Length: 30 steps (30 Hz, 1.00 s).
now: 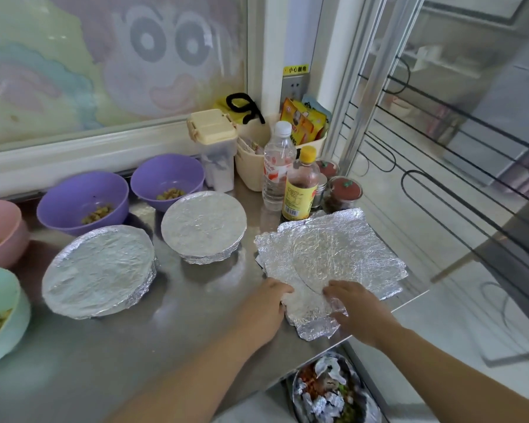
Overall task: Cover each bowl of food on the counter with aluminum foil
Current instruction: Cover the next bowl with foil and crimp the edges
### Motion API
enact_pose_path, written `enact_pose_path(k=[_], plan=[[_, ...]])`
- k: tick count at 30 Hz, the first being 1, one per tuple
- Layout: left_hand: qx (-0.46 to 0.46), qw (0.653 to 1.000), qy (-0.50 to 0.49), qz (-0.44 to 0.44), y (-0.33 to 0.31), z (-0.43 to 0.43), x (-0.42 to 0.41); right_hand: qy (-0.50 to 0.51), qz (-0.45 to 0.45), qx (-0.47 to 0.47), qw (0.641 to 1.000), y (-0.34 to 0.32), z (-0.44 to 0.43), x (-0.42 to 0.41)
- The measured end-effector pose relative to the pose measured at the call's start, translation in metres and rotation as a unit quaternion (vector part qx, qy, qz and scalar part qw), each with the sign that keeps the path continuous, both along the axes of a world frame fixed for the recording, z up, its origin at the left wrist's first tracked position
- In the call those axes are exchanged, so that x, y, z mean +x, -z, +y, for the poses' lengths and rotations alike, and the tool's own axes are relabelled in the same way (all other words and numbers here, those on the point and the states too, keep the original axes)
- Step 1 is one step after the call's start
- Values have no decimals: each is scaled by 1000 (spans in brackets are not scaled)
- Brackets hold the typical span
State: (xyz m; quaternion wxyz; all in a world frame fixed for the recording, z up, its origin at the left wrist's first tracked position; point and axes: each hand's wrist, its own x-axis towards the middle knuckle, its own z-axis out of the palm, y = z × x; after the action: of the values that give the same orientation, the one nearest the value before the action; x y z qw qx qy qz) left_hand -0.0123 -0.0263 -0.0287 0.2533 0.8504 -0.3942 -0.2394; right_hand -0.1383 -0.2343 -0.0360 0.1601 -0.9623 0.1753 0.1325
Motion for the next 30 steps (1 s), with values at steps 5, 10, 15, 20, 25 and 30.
enact_pose_path(k=[5, 10, 15, 20, 25, 30], plan=[[-47, 998, -50, 9, 0, -6, 3, -20, -24, -22, 999, -1, -1, 0], [-73, 995, -57, 21, -4, -8, 7, -14, -68, -5, 998, 4, -7, 4], [-103, 991, -79, 23, -15, -13, 8, 30, -162, 33, 986, -12, -11, 16], [-198, 972, -121, 47, -40, -23, 10, 37, -257, 45, 965, -36, -12, 25], [-264, 956, -116, 47, -70, -22, 15, 29, -262, 9, 964, -52, -20, 21], [-322, 944, -67, -24, -88, 7, 20, 58, -278, 30, 958, -59, -12, 23]])
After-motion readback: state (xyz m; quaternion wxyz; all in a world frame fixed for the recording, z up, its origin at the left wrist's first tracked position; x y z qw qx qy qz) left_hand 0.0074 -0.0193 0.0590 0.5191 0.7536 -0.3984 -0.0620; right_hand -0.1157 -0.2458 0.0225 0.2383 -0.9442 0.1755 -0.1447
